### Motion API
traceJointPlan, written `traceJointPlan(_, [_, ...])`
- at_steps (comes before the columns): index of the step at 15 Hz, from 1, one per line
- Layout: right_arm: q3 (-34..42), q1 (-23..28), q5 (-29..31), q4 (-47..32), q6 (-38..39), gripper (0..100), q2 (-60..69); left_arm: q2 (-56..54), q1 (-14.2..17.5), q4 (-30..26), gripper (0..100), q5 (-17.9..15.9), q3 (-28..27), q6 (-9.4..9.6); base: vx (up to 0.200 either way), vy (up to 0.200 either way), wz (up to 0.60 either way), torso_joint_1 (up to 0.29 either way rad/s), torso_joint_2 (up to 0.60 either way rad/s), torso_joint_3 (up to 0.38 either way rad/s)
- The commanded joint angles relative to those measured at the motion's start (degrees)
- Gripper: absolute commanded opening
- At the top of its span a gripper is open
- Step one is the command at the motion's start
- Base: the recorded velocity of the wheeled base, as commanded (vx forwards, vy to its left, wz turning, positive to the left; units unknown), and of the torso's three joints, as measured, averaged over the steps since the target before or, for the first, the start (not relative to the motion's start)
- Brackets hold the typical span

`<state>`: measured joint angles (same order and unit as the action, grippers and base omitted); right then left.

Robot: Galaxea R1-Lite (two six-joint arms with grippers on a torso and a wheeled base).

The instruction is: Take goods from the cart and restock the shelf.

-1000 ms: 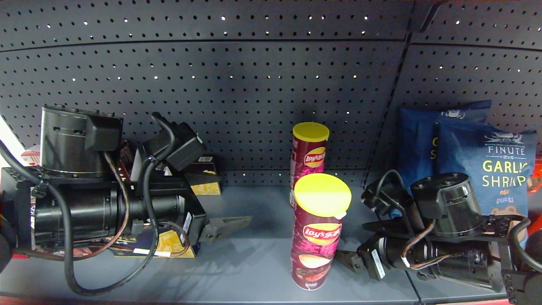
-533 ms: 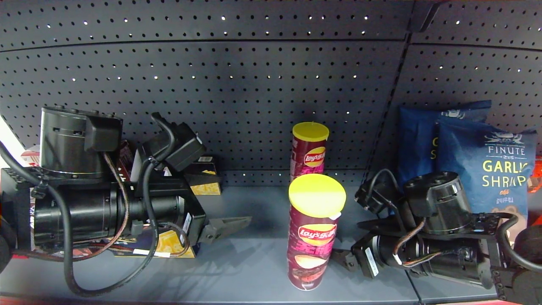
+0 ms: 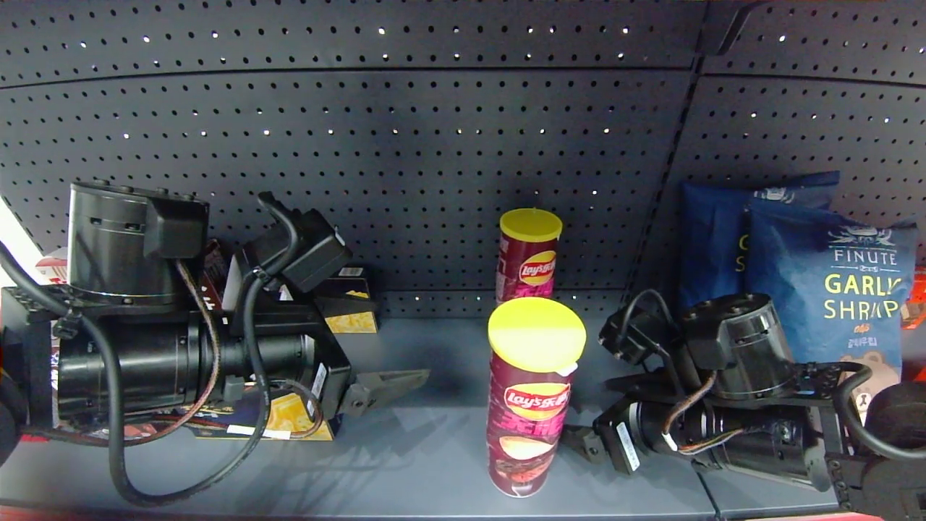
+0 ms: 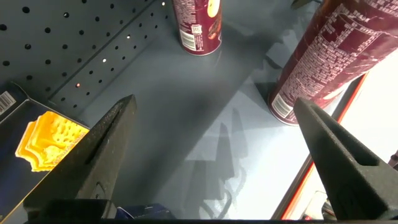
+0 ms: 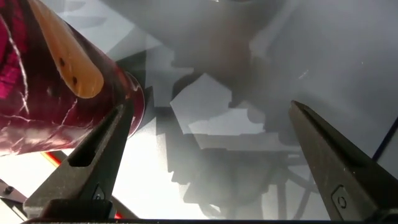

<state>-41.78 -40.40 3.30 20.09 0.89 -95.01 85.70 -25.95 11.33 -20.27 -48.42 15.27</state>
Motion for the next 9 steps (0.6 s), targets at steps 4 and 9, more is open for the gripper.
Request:
traceJointPlan(4, [-1.0, -0.3, 0.0, 0.0, 0.0, 100, -1.1, 0.0, 0.0, 0.0, 100, 0.1, 0.0, 0.02, 0.0, 0.0, 0.0, 0.0, 0.0, 0.0])
traceJointPlan(9, [-1.7, -0.4, 0.0, 0.0, 0.1, 100, -1.9, 0.0, 0.0, 0.0, 100, 0.1, 0.1, 0.02, 0.0, 0.0, 0.0, 0.0, 0.0, 0.0])
